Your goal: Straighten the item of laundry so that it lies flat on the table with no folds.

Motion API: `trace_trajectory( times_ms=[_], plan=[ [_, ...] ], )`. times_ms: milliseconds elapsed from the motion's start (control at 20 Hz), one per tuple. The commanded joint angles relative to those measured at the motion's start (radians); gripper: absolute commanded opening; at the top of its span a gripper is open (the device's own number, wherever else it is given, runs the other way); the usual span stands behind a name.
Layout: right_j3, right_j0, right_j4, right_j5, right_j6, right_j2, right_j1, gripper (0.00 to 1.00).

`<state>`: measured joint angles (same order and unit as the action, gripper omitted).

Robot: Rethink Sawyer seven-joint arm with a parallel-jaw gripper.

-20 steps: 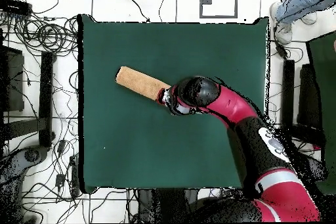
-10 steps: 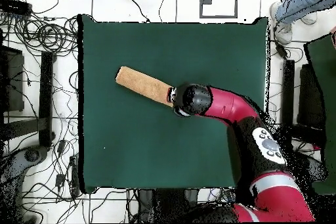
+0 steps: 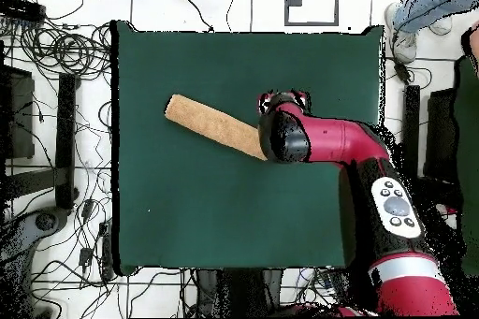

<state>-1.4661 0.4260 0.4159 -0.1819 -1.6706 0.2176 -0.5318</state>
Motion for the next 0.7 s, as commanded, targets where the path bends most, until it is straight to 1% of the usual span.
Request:
trace_trajectory(
  times_ms=[50, 150, 200, 300, 350, 400, 450, 500, 550, 600, 650, 700],
  plan=[
    [0.042, -0.066, 0.075, 0.032, -0.013, 0.048, -0.016, 1.00],
    [0.021, -0.013, 0.079, 0.051, -0.008, 0.122, 0.007, 1.00],
    [-0.008, 0.059, 0.078, 0.077, 0.002, 0.217, 0.038, 1.00],
    [-0.027, 0.154, 0.075, 0.066, 0.035, 0.352, 0.106, 1.00],
    [-0.030, 0.186, 0.065, 0.051, 0.046, 0.401, 0.139, 1.00],
    [-0.033, 0.224, 0.023, 0.016, 0.038, 0.453, 0.195, 1.00],
    [-0.029, 0.225, 0.000, -0.002, 0.016, 0.456, 0.215, 1.00],
    [-0.024, 0.230, -0.056, -0.042, -0.021, 0.463, 0.251, 1.00],
    [-0.019, 0.242, -0.075, -0.066, -0.022, 0.483, 0.279, 1.00],
    [-0.002, 0.244, -0.116, -0.116, -0.026, 0.493, 0.314, 1.00],
    [0.008, 0.241, -0.131, -0.132, -0.033, 0.491, 0.328, 1.00],
    [0.019, 0.222, -0.175, -0.141, -0.087, 0.465, 0.338, 1.00]
  ],
)
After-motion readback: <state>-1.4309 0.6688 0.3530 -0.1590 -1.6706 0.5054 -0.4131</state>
